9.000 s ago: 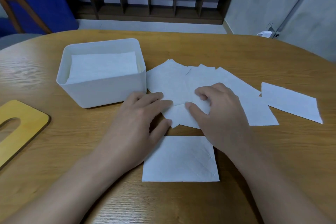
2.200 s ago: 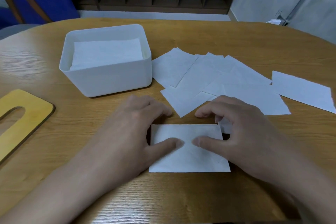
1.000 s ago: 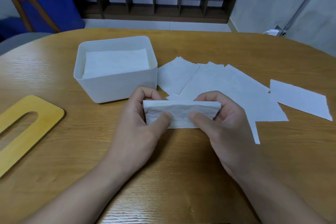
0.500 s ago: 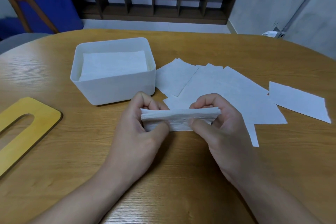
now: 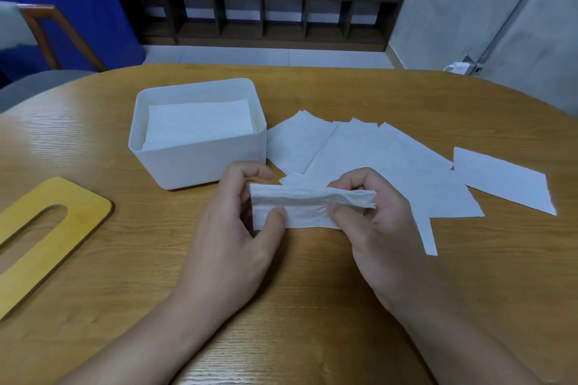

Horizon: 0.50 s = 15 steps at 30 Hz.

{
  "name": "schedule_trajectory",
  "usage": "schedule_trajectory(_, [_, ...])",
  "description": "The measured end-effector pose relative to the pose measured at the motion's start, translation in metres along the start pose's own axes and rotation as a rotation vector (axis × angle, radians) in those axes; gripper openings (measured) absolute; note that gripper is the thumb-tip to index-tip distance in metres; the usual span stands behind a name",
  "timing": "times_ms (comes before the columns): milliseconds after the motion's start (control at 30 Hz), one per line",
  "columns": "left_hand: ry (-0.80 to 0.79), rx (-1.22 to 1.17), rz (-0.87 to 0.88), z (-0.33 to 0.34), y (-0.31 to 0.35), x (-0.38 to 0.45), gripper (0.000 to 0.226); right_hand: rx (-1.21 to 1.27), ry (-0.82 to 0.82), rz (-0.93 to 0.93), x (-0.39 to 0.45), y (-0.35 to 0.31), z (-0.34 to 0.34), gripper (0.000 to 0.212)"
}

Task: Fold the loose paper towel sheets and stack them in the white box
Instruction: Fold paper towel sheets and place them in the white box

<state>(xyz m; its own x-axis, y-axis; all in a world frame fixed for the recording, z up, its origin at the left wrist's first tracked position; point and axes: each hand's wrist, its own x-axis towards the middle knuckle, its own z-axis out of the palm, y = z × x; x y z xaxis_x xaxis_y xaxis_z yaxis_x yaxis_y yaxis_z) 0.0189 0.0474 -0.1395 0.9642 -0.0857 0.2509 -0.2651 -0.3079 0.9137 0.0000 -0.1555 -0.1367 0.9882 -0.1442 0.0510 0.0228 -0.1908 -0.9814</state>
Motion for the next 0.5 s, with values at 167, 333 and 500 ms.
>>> schedule_trajectory(167, [0.029,0.172,0.114,-0.012,0.012,0.002,0.044,0.114,0.050,0.011,-0.008,-0.010,0.002,0.031])
schedule_trajectory(333, [0.053,0.097,0.101,-0.026,0.021,0.009,0.055,0.191,0.201,-0.046,-0.018,-0.024,0.005,0.037])
schedule_trajectory(500, [0.077,0.092,0.142,-0.047,0.026,0.019,0.052,0.148,0.271,-0.063,-0.009,-0.044,0.016,0.035])
